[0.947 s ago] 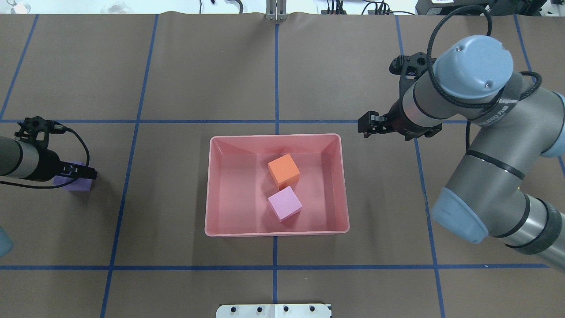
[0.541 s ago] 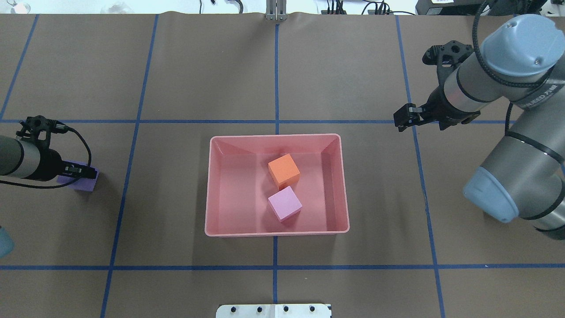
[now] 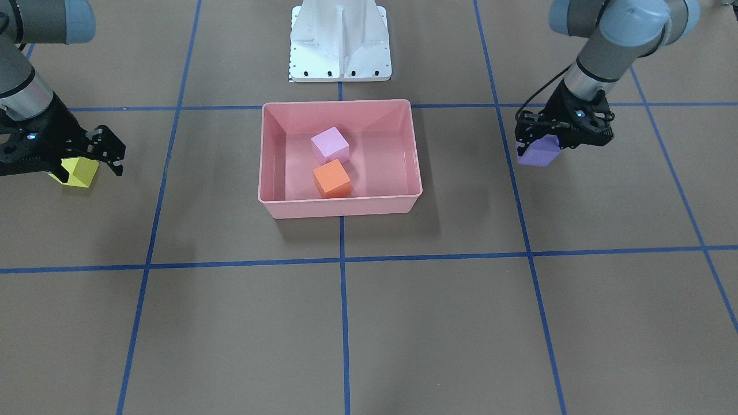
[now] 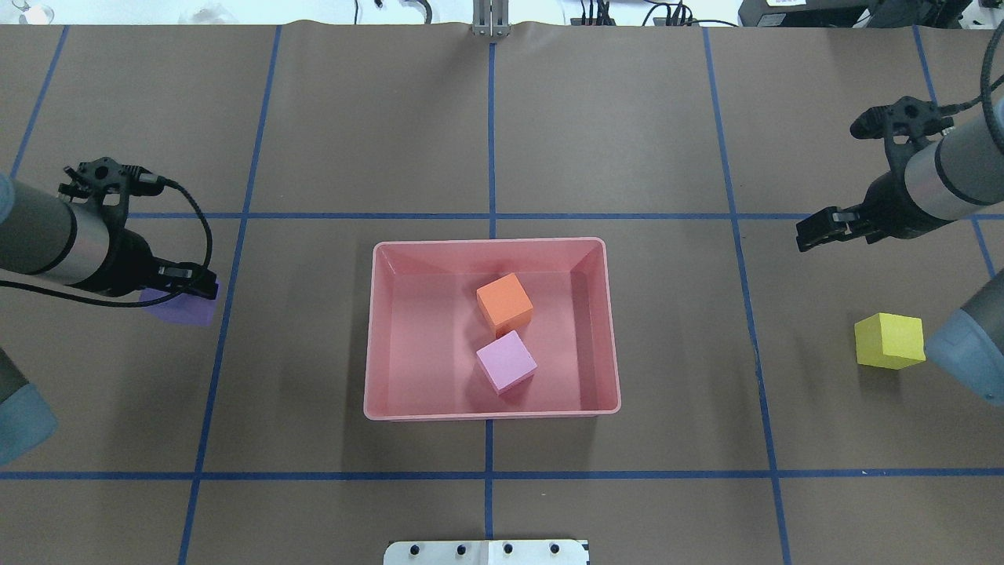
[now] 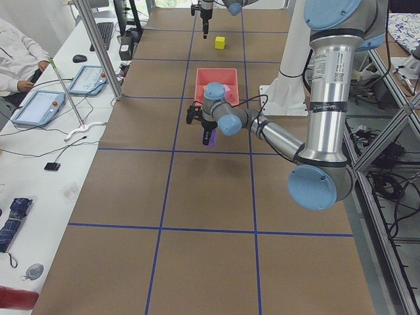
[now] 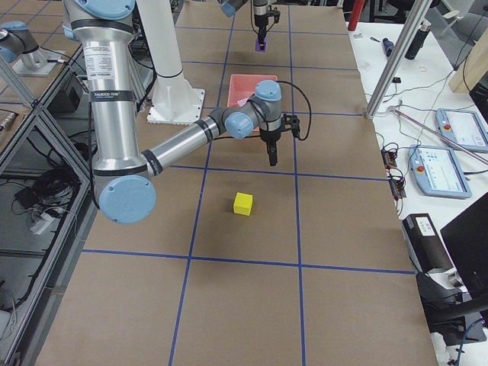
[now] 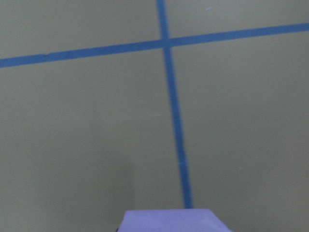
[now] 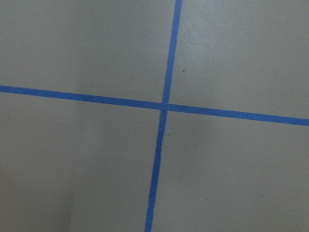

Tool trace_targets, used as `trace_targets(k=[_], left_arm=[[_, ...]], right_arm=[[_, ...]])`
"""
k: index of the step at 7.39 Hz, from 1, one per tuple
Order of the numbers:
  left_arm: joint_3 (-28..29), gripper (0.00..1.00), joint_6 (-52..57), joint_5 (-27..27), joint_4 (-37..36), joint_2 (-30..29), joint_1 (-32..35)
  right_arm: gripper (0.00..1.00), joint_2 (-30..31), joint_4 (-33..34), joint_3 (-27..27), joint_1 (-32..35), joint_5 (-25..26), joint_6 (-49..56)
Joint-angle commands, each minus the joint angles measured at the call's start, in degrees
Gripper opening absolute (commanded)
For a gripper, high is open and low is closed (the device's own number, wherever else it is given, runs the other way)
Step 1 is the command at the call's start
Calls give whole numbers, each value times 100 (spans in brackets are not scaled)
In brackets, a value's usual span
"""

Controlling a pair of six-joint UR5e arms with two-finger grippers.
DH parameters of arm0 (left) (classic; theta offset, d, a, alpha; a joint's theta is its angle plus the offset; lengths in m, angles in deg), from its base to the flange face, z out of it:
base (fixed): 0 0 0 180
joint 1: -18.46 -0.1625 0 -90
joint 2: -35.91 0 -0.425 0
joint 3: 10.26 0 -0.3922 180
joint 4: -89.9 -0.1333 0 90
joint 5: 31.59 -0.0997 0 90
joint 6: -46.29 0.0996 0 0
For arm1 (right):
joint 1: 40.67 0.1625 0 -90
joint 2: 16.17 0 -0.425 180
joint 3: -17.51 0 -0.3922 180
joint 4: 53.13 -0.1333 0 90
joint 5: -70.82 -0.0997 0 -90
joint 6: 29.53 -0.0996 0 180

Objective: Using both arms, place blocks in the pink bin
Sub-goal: 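Carry the purple cube into the pink bin and release it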

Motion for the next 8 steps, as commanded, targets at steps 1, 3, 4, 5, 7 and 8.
trace_targets(k=[1, 3, 4, 5, 7, 8], left_arm=[[-89, 0, -1219, 37, -777, -1405, -536], [453, 6, -2258, -286, -778, -2530, -1258], [717, 66, -2384, -645, -769, -2832, -1513], [737, 100, -2386, -962, -769, -2843, -1655], [711, 100, -2386, -974, -760, -2852, -1657], [694, 100, -2386, -974, -760, -2852, -1657]], right_arm=[[100, 699, -780, -136, 46, -35, 249], [100, 1017, -888, -145, 64, -17, 260], [100, 1132, -896, -154, 55, 0, 199], [100, 1298, -897, -154, 64, 18, 120], [100, 1405, -1935, -459, 64, 123, -1131], [100, 1440, -2630, -775, 47, 254, -1599]])
